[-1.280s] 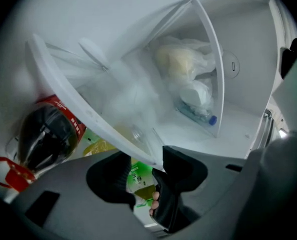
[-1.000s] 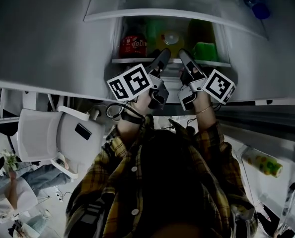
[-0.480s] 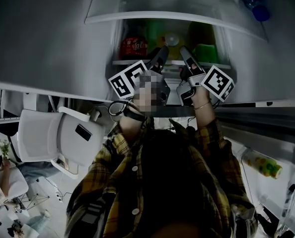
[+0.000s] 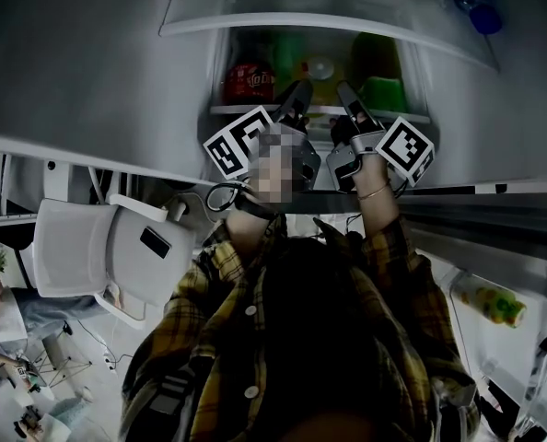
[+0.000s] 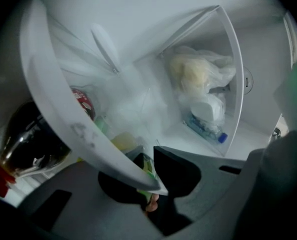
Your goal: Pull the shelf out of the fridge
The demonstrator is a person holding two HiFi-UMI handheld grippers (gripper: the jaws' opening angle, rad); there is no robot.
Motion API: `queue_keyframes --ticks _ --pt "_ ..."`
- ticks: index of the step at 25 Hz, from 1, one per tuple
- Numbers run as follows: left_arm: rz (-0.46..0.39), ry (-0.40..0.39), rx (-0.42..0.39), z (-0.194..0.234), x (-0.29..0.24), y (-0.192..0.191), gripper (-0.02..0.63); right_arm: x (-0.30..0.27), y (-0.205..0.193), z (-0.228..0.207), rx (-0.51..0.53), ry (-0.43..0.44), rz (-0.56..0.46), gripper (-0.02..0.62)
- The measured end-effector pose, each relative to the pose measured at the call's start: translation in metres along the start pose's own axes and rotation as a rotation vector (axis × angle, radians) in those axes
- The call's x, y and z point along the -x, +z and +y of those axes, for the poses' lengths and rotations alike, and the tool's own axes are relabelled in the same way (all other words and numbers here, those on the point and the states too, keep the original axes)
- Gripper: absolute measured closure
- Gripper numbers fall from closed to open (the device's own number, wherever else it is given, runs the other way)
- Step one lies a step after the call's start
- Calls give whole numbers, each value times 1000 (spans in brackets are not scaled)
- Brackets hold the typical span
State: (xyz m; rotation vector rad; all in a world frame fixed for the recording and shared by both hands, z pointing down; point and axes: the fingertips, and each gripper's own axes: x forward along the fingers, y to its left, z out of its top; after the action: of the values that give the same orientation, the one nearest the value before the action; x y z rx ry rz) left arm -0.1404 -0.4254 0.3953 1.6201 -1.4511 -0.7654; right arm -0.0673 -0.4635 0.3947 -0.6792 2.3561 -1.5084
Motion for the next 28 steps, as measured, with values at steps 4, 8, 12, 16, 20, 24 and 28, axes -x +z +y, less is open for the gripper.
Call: queue_keyframes --ticks 4,8,12,16,20,24,28 --pt "0 6 19 0 0 0 535 1 0 0 -31 7 -7 531" --pt "-2 4 17 0 3 -1 535 2 -3 2 -36 10 -4 532" --pt "-6 9 11 -2 8 -5 535 8 -6 2 -38 10 -1 532" --pt "-9 11 9 -10 15 -12 535 21 -6 7 -37 12 2 532" --pt "-16 14 3 -7 37 -35 535 45 -25 0 -39 20 6 532" --pt "-20 22 10 -9 35 -29 535 40 -22 4 -38 11 21 532" --pt "-23 29 11 -12 44 -39 535 53 -27 4 -37 12 31 532"
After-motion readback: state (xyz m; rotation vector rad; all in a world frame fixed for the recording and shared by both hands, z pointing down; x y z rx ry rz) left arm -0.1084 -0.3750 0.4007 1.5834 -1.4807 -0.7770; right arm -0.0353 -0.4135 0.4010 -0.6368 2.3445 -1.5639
